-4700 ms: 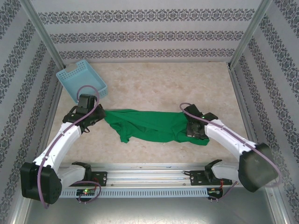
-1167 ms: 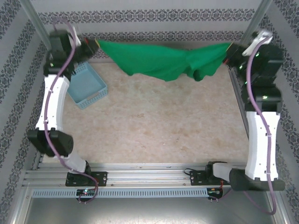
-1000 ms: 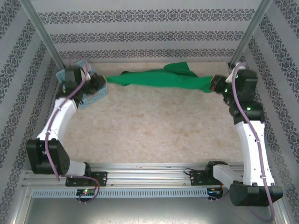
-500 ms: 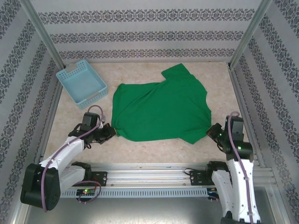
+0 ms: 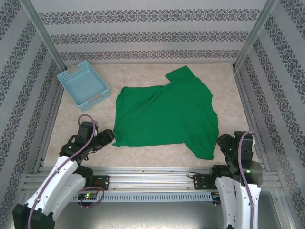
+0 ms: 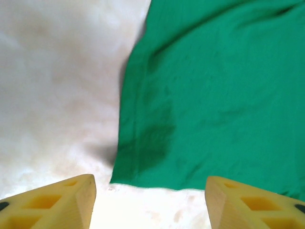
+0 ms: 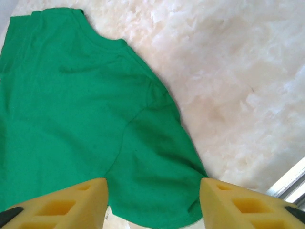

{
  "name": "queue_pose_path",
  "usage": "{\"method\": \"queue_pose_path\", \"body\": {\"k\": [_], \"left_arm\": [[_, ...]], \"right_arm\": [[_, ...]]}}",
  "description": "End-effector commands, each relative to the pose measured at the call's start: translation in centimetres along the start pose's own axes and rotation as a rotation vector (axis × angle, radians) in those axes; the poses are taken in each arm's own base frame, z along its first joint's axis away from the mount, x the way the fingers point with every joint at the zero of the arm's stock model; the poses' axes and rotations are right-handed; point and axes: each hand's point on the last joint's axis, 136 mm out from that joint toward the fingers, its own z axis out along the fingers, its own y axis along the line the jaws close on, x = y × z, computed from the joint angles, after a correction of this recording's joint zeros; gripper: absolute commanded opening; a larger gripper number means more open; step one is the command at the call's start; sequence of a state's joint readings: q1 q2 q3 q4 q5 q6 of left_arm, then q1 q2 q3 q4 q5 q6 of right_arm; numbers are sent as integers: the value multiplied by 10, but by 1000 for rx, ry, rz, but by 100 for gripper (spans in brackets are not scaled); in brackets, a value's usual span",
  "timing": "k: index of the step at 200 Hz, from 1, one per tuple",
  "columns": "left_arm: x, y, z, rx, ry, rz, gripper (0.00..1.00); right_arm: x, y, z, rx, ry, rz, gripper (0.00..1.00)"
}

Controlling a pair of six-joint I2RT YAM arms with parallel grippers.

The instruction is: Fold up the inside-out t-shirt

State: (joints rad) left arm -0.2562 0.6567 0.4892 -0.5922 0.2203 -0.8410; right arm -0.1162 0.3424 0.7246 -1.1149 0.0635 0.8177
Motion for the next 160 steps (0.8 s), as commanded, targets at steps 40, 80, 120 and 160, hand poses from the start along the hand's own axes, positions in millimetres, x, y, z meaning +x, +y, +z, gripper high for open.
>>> {"method": "queue_pose_path", "body": {"k": [40, 80, 120, 160], "left_arm": [[-27, -118, 42, 68, 62, 308, 66], [-30, -150, 124, 17, 151, 339, 68], [-14, -147, 182, -14, 252, 310, 68], [15, -117, 200, -72, 313, 295, 70]], "right_arm": [[-13, 117, 58, -265, 139, -201, 65], [5, 195, 117, -231, 250, -458, 67], [27, 215, 192, -144, 384, -458, 68], [49, 188, 240, -38, 452, -366, 71]]}}
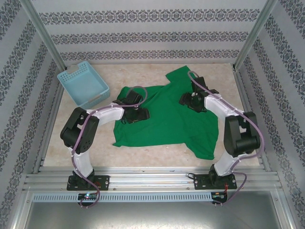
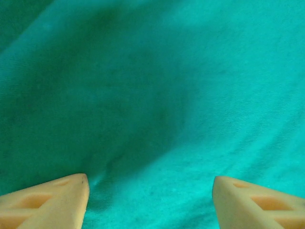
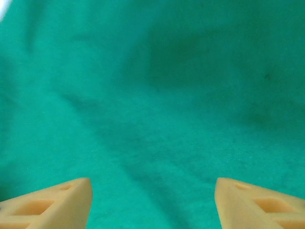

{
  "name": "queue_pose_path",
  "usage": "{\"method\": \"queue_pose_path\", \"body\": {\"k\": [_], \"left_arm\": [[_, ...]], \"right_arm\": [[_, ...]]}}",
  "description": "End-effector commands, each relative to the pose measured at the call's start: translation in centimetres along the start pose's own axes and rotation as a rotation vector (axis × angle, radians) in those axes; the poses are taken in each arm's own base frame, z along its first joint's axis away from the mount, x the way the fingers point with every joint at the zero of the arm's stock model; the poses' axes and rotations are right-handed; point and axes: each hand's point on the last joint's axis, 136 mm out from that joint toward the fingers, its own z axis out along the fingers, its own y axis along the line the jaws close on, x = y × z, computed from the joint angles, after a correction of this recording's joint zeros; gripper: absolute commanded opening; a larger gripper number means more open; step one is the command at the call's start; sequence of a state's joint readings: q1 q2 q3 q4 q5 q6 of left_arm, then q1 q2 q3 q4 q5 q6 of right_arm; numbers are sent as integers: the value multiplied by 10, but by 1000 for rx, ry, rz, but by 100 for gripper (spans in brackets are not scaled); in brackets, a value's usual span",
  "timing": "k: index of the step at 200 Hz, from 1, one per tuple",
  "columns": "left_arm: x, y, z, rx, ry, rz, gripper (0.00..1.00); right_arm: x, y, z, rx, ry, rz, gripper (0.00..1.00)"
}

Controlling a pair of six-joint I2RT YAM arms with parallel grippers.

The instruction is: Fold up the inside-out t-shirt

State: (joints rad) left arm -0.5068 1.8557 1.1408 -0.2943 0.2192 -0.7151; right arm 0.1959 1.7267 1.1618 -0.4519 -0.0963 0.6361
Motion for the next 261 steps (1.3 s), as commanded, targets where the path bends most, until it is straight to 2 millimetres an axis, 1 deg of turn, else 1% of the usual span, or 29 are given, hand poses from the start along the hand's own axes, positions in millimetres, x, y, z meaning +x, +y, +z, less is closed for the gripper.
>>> {"method": "queue_pose_path", "body": {"k": [1, 10, 26, 40, 50, 63, 74, 86, 96, 103, 111, 119, 128, 134, 143, 159, 170, 185, 198, 204, 211, 226, 239, 261], "left_arm": [[14, -4, 11, 25, 14, 6, 70], [26, 2, 17, 11, 37, 2, 70], [45, 10, 24, -6, 64, -4, 70], [62, 14, 25, -11, 78, 2, 70], [74, 14, 25, -13, 91, 12, 70], [90, 14, 24, -18, 113, 26, 70], [102, 15, 20, -20, 128, 37, 70], [110, 11, 12, -5, 124, 53, 71], [110, 5, 0, 11, 102, 70, 71], [108, 1, -6, 19, 90, 87, 71], [100, -7, -16, 34, 68, 110, 71], [87, -15, -27, 33, 27, 145, 71], [67, -21, -40, 10, -20, 178, 72], [50, -24, -47, -9, -50, 192, 72], [24, -24, -56, -58, -86, 208, 71], [-24, -15, -67, -193, -138, 237, 71], [-55, -6, -70, -273, -168, 244, 71], [-85, 6, -65, -326, -164, 223, 69], [-107, 15, -62, -381, -164, 224, 69], [-115, 20, -60, -409, -158, 227, 69], [-124, 23, -58, -427, -155, 232, 69], [-138, 28, -51, -450, -137, 243, 67], [-144, 32, -45, -467, -110, 253, 66], [-147, 40, -31, -472, -56, 253, 61]], "right_arm": [[0, -9, 16, 8, 13, 72, 71], [6, -19, 24, 29, 25, 106, 72], [13, -39, 31, 65, 34, 179, 72], [20, -59, 30, 84, 29, 253, 72], [28, -74, 29, 101, 30, 307, 72], [36, -86, 22, 100, 27, 353, 72], [45, -96, 17, 97, 47, 400, 72], [53, -108, 10, 95, 52, 444, 72], [59, -119, 4, 111, 39, 462, 72], [60, -126, 0, 122, 20, 471, 72], [60, -133, -5, 136, 6, 472, 72], [58, -139, -10, 154, -4, 469, 72], [52, -140, -17, 168, -25, 448, 72], [45, -139, -23, 176, -46, 430, 72], [35, -132, -31, 167, -80, 401, 72], [13, -112, -47, 132, -143, 337, 72], [-2, -91, -56, 93, -179, 266, 72], [-19, -65, -64, 74, -206, 181, 72], [-32, -40, -65, 41, -212, 102, 72], [-35, -32, -61, 39, -203, 77, 72], [-43, -17, -61, 14, -207, 44, 72], [-53, -1, -47, -5, -177, 11, 72], [-62, 12, -36, -25, -155, -13, 72], [-70, 20, -12, -18, -114, -37, 72]]}}
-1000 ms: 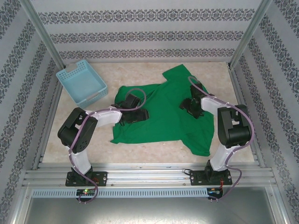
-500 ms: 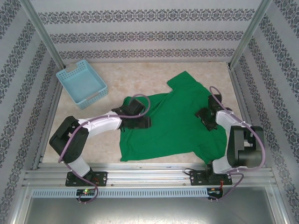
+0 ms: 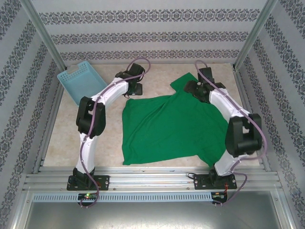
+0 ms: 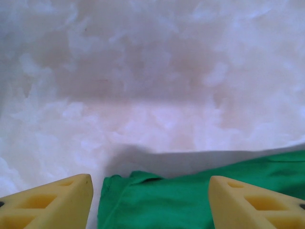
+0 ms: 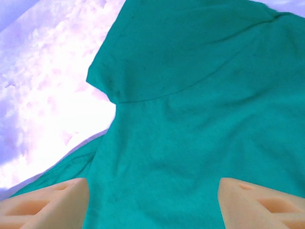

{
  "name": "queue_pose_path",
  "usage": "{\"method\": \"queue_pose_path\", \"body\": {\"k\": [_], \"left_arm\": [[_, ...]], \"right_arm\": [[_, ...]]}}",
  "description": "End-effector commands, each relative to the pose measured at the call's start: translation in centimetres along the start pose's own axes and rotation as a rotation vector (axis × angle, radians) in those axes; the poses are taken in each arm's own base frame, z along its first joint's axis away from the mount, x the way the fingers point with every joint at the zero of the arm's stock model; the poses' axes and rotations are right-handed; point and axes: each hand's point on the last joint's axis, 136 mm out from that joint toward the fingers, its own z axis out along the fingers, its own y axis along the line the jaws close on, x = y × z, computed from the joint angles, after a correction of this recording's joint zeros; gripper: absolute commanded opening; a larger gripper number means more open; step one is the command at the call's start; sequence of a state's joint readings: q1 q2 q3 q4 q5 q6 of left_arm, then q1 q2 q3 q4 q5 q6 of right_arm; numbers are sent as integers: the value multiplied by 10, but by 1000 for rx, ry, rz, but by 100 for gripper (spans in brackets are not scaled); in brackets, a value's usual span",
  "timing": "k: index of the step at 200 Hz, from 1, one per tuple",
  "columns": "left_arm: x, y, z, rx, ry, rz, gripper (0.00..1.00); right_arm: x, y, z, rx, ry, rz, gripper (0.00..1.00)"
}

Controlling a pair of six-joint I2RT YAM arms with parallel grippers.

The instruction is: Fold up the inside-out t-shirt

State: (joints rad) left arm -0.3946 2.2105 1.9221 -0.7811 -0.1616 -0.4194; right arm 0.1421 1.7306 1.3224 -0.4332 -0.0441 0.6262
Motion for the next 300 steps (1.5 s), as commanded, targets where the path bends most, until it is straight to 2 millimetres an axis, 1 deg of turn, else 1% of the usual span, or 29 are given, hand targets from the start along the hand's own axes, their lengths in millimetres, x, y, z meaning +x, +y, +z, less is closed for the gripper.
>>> {"method": "queue_pose_path", "body": {"k": [1, 39, 61, 84, 114, 138, 152, 169, 186, 196, 210, 221, 237, 261, 288, 300], "left_arm": [[15, 16, 3, -57, 111, 90, 61], [28, 20, 24, -52, 184, 99, 56], [33, 20, 34, -40, 211, 97, 51], [38, 22, 42, -33, 235, 89, 46], [39, 24, 52, -14, 253, 73, 38], [36, 27, 57, -4, 252, 47, 28], [33, 29, 57, -3, 240, 34, 23], [26, 31, 51, 8, 220, 7, 14], [19, 32, 41, 34, 178, -31, 10], [13, 33, 33, 62, 146, -76, 8], [9, 38, 24, 115, 115, -163, 0], [2, 44, 15, 165, 74, -246, 0], [-1, 46, 4, 259, 24, -348, 0], [-4, 45, -13, 351, -29, -427, 0], [0, 37, -20, 452, -32, -486, 0], [4, 35, -20, 469, -22, -486, 1]], "right_arm": [[8, 2, 23, 18, 80, -63, 72], [6, 2, 59, 46, 137, -90, 71], [5, -2, 74, 73, 158, -93, 71], [2, -11, 83, 98, 162, -73, 71], [0, -24, 90, 129, 167, -38, 71], [1, -28, 93, 144, 173, -35, 70], [3, -34, 95, 163, 179, -20, 68], [5, -47, 95, 201, 183, 14, 65], [9, -63, 93, 233, 187, 61, 64], [11, -73, 91, 249, 186, 91, 62], [15, -85, 87, 256, 182, 130, 61], [20, -92, 85, 253, 177, 159, 59], [26, -101, 79, 235, 171, 195, 58], [35, -114, 69, 243, 167, 230, 56], [47, -124, 59, 247, 155, 264, 55], [44, -122, 55, 234, 136, 256, 55]]}}
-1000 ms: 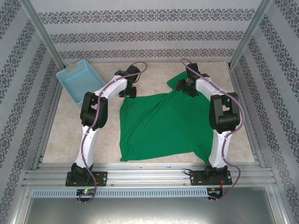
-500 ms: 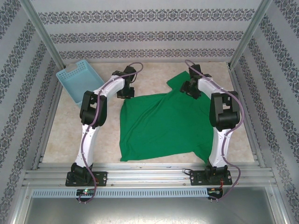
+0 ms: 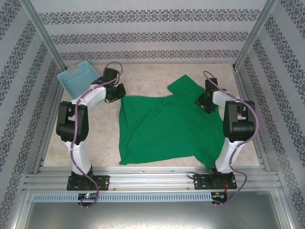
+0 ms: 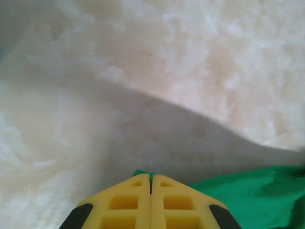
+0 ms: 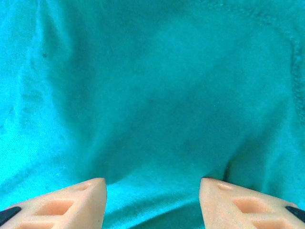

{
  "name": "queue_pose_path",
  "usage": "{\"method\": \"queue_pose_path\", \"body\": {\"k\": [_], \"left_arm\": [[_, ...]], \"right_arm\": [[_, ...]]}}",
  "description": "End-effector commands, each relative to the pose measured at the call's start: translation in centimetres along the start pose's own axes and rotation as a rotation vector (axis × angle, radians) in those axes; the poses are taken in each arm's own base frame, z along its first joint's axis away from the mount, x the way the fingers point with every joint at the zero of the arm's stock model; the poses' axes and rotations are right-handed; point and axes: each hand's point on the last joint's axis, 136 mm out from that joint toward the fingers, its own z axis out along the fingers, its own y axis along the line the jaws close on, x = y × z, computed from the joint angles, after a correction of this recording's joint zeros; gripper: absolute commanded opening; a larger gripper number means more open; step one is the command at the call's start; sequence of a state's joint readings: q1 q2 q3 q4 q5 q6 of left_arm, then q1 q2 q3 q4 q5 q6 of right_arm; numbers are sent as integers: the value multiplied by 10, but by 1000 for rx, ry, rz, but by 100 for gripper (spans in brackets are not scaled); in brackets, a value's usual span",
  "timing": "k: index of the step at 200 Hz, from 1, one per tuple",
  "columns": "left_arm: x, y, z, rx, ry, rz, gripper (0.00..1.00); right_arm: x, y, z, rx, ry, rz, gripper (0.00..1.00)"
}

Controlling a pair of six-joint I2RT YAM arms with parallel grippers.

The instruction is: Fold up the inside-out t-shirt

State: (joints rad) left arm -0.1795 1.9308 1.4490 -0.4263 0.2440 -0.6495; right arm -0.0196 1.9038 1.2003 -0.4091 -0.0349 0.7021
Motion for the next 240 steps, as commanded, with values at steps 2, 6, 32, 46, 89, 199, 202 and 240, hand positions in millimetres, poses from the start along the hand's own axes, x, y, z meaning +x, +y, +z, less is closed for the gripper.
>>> {"method": "queue_pose_path", "body": {"k": [2, 6, 32, 46, 89, 199, 202, 240], "left_arm": [[-4, -22, -1, 135, -20, -59, 2], [-2, -21, -1, 133, -13, -57, 3], [7, -11, 5, 95, 14, -49, 4], [12, -9, 5, 83, 25, -36, 4], [23, -17, -2, 96, 25, 13, 4], [31, -26, -21, 202, -42, 4, 5], [31, -26, -22, 207, -46, 2, 5], [33, -34, -29, 274, -67, -6, 5]], "right_arm": [[4, -5, -7, -8, -18, 25, 55], [2, -2, -8, -20, -26, 13, 55], [-16, 40, -26, -62, -90, -140, 57], [-27, 64, -33, -65, -122, -219, 59], [-67, 114, -20, -74, -134, -324, 62], [-100, 79, 35, 245, 14, -329, 64], [-99, 78, 36, 248, 19, -329, 64], [-86, 57, 37, 244, 70, -298, 48]]}}
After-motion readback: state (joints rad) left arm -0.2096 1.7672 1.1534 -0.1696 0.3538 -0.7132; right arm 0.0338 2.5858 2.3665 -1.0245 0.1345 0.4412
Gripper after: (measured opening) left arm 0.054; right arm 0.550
